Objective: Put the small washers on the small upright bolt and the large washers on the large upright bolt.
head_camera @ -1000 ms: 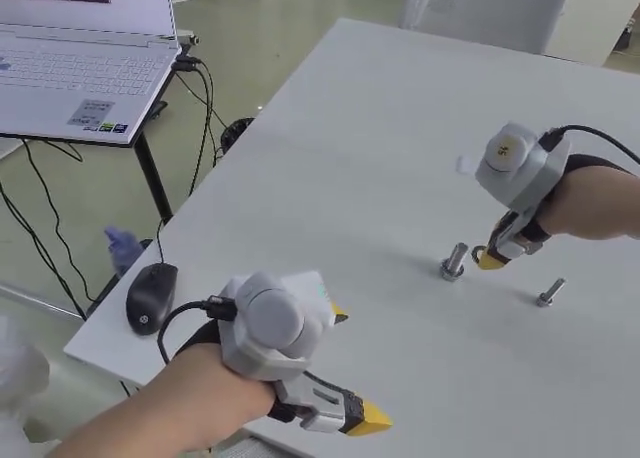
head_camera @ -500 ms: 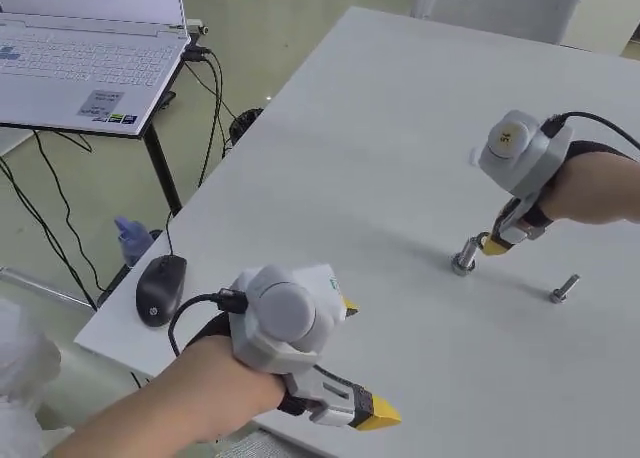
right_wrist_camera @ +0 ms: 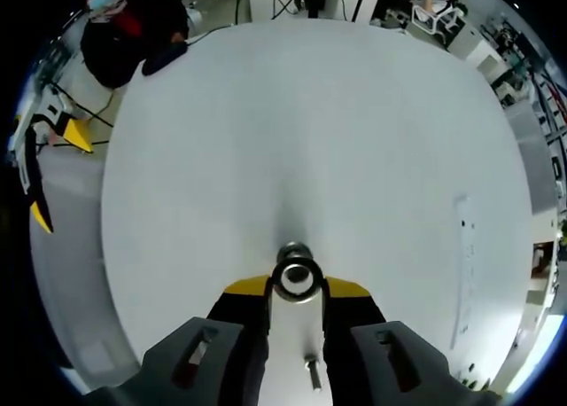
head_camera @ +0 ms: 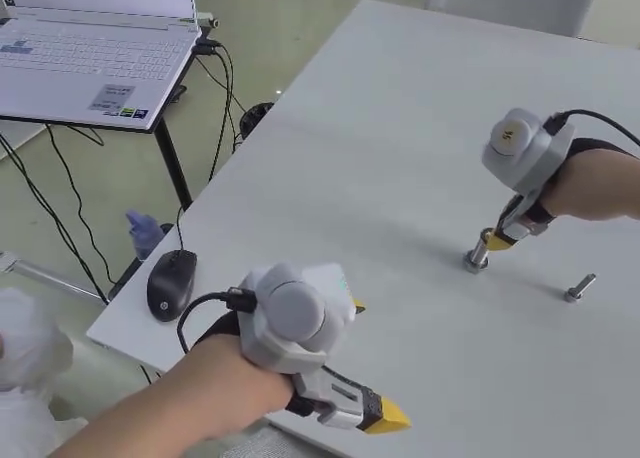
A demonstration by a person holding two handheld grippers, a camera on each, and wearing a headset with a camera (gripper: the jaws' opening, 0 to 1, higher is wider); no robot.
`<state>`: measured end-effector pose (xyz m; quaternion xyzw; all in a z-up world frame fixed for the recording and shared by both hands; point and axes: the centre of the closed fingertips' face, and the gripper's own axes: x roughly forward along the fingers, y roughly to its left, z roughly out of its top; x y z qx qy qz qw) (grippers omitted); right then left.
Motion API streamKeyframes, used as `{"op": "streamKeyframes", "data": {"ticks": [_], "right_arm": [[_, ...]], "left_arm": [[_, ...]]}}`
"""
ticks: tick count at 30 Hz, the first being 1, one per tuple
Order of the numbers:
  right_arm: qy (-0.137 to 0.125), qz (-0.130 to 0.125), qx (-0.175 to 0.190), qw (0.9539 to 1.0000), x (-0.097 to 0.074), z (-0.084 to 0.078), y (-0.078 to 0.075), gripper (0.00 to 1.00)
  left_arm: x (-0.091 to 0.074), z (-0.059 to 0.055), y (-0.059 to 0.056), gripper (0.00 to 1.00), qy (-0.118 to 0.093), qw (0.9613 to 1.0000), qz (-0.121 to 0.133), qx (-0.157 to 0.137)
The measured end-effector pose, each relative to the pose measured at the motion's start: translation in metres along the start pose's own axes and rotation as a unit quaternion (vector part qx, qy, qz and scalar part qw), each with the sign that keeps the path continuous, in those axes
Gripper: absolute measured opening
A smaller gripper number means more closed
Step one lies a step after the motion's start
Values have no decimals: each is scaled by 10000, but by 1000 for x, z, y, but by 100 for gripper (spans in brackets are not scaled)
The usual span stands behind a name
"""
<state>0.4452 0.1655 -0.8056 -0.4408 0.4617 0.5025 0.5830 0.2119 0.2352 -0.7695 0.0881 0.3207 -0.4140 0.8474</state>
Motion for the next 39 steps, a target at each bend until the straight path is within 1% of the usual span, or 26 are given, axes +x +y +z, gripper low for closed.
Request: {"op": "streamKeyframes", "data": {"ticks": [1,2,8,11,23,28,39], "right_arm": [[1,-1,-4,10000,0,0,0,22],[10,-5,-18,10000,3,0,-4,22],[18,45,-32,10000,7,2,1,22],[40,38,-42,10000,8,2,1,22],[86,49,-44,9999,20,-1,5,22],[107,44,-45,9999,29,-3,6,22],[139,35,11,9999,39,-3,5,22]], "left_arm": [[0,0,0,80,1,10000,2,1],[0,0,1,80,7,10000,9,7],[-2,0,4,80,9,10000,19,19],[-2,0,6,80,15,10000,21,23],[-2,0,5,79,22,10000,-20,41],[-2,-2,5,79,29,10000,-25,25],[-4,-8,8,78,71,10000,-30,-6]]}}
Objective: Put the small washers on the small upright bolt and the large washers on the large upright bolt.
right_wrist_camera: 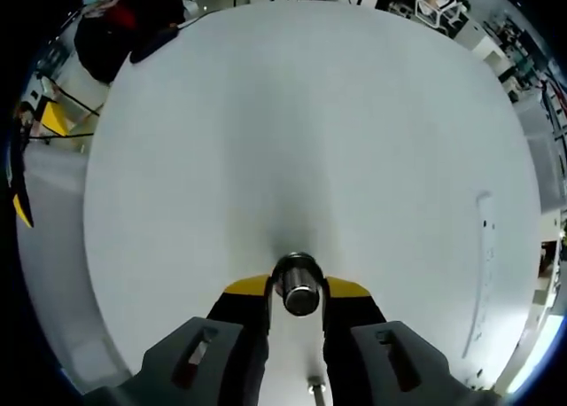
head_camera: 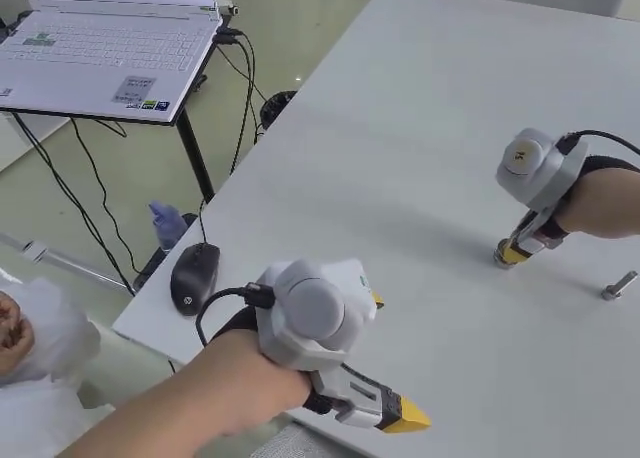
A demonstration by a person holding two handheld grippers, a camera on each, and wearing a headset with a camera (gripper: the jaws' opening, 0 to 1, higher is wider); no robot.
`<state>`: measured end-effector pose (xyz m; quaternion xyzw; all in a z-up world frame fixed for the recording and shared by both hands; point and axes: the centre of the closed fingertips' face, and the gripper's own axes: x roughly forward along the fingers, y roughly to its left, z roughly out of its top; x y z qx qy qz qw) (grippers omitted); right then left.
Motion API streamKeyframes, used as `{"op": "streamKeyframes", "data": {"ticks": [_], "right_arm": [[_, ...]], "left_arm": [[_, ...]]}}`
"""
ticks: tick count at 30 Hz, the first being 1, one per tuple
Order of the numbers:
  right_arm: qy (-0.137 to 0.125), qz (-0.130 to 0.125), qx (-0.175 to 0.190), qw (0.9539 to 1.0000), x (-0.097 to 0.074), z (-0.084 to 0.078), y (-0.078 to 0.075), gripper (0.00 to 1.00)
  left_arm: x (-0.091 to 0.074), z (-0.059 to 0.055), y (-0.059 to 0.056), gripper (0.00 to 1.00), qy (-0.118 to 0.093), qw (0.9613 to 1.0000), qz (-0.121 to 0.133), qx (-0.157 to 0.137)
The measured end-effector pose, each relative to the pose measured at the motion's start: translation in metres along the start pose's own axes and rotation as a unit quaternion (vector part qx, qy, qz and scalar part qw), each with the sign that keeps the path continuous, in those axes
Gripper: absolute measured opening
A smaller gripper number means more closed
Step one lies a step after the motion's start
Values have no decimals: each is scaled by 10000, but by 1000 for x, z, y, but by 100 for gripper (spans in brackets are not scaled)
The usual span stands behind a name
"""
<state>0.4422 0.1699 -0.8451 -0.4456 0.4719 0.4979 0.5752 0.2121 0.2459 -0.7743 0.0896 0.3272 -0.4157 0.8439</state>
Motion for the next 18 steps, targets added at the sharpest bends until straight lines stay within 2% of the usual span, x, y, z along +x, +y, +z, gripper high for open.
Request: {"op": "streamKeyframes", "data": {"ticks": [10,18], "right_arm": [[12,-20,-8,10000,10,-2,0,22],[-27,-30,37,10000,11,1,1,23]], "left_arm": [[1,0,-1,78,6,10000,-35,-8],[1,1,0,78,-1,10000,-37,-6]]}}
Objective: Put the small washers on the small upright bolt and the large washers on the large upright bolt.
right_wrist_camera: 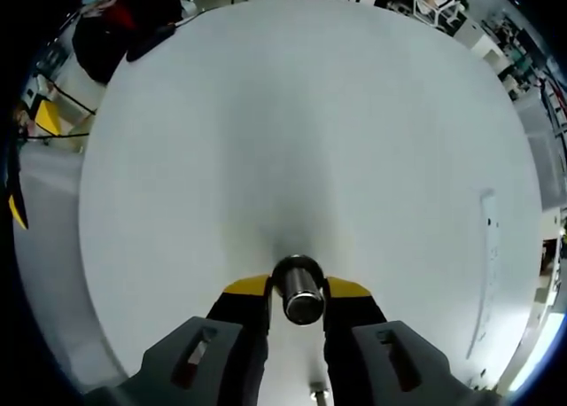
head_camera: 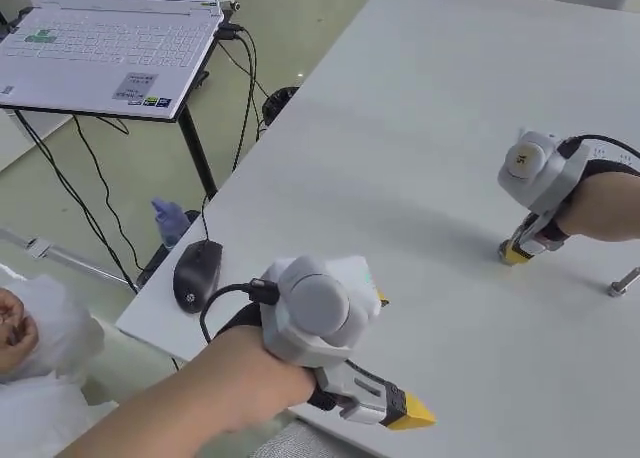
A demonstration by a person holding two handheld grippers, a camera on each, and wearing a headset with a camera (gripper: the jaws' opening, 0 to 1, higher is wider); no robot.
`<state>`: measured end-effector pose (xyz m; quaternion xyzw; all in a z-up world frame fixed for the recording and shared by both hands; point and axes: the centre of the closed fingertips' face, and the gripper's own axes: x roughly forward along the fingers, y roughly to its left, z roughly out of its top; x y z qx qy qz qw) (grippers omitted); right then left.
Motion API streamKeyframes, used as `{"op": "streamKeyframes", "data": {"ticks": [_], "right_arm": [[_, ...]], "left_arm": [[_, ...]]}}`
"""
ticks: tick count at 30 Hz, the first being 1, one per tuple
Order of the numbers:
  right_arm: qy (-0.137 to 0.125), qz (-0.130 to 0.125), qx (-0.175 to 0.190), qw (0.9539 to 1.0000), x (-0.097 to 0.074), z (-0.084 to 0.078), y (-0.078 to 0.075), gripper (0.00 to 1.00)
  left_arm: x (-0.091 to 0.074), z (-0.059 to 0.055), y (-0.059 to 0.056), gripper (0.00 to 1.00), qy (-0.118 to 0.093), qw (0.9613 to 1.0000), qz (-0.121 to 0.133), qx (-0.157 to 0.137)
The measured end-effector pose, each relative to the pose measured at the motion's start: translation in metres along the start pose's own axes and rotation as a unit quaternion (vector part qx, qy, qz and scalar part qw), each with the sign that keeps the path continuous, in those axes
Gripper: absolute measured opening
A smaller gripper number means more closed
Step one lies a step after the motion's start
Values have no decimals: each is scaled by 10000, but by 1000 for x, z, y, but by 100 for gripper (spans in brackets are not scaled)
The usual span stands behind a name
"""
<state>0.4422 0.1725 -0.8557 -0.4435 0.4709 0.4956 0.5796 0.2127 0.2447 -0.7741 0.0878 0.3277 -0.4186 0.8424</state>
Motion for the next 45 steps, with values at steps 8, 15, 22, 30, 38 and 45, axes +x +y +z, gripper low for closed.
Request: {"op": "streamKeyframes", "data": {"ticks": [8,15,22,30,38,45], "right_arm": [[-3,-3,17,10000,0,1,1,24],[-60,9,2,10000,-1,3,2,30],[-277,-19,-23,9996,-12,6,-3,34],[-664,-130,-153,9976,-53,5,12,36],[-1020,-213,-56,9945,-88,-3,28,36],[-1116,-277,25,9934,-108,-21,45,37]], "left_arm": [[-2,-1,0,77,-1,10000,11,-2],[-2,0,0,77,-3,10000,16,11],[-3,3,0,77,-14,10000,19,44],[-1,11,-4,77,-55,9999,-2,109],[1,15,-6,77,-93,9999,-8,122],[0,16,-3,78,-107,9999,27,131]]}}
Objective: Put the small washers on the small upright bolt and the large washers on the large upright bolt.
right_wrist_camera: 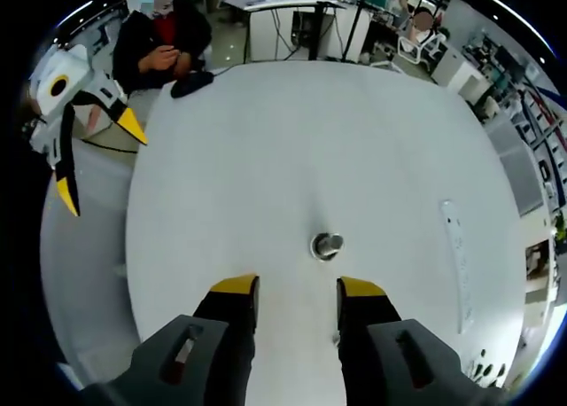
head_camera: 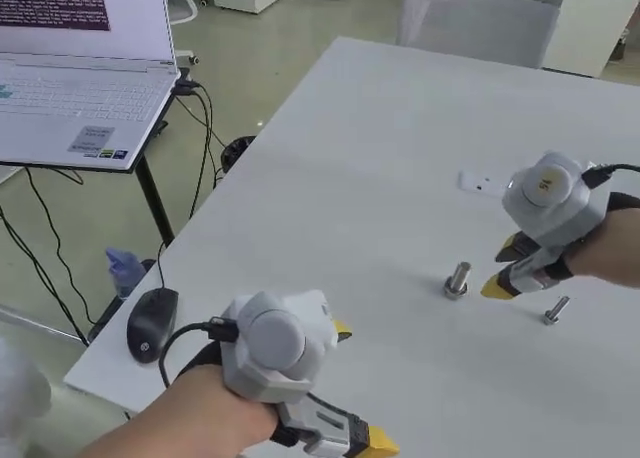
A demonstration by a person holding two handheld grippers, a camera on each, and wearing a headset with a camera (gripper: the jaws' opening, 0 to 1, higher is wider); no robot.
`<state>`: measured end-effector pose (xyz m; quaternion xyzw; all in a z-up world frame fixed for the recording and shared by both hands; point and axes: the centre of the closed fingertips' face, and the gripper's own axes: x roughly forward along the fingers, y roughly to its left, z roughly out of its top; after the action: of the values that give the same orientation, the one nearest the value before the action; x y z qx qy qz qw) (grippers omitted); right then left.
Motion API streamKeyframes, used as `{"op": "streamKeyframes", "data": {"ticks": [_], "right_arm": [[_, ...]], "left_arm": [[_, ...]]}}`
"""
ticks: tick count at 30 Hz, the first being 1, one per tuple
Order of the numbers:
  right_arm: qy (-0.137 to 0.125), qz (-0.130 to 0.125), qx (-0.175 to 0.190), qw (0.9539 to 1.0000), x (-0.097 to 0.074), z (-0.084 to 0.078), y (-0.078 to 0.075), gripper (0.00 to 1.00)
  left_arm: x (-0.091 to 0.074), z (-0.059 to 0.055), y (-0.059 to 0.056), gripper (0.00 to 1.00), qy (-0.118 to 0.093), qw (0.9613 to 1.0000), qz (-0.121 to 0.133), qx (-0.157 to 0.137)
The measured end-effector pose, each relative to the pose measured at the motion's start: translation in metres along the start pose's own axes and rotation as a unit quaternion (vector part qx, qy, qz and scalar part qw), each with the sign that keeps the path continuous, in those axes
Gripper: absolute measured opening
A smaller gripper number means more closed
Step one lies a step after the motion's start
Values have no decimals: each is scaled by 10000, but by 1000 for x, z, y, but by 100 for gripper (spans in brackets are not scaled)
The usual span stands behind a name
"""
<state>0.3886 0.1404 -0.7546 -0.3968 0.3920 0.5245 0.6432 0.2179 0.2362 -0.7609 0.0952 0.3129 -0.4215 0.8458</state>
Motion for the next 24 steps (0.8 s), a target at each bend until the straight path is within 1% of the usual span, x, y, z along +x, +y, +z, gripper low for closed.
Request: {"op": "streamKeyframes", "data": {"ticks": [1,3,4,5,7,10,13,14,15,16,17,18,19,20,21,23,24], "right_arm": [[-18,3,21,10000,-2,0,1,37],[-101,-19,117,9999,-11,-5,8,37],[-165,-70,149,9997,-15,-6,9,37],[-265,-106,256,9993,-19,-8,12,36],[-284,-91,295,9991,-22,-14,17,36],[-301,-127,430,9985,-27,-29,24,37],[-457,-147,735,9961,-33,-37,29,37],[-562,-181,813,9949,-35,-39,31,37],[-711,-175,864,9936,-36,-38,34,38],[-849,-160,1061,9906,-38,-39,39,39],[-876,-168,1177,9890,-39,-42,42,40],[-930,-180,1187,9884,-40,-44,44,41],[-1134,-246,1182,9862,-41,-43,46,42],[-1233,-275,1243,9842,-42,-44,49,44],[-1378,-267,1432,9797,-43,-45,54,45],[-1689,-272,1594,9723,-46,-45,62,48],[-1721,-308,1624,9711,-47,-46,62,51]], "left_arm": [[0,0,0,78,1,10000,4,-2],[-1,-1,0,78,4,10000,14,-8],[0,-1,0,78,3,10000,17,-10],[0,-1,0,78,5,10000,16,-10],[-1,0,-1,78,-5,10000,25,-4],[-1,1,-1,78,-25,10000,35,-14],[-2,2,0,78,-31,10000,66,-5],[-2,2,0,78,-45,10000,78,-8],[-2,3,1,78,-57,9999,88,-11],[-3,4,1,78,-77,9999,96,-16],[-3,5,2,79,-91,9999,108,-26],[-3,5,2,79,-100,9999,118,-34],[-3,6,3,79,-112,9998,126,-41],[-3,7,3,79,-127,9998,128,-54],[-3,8,4,80,-159,9998,142,-69],[-3,9,4,80,-203,9996,146,-118],[-3,9,4,80,-208,9996,149,-122]]}}
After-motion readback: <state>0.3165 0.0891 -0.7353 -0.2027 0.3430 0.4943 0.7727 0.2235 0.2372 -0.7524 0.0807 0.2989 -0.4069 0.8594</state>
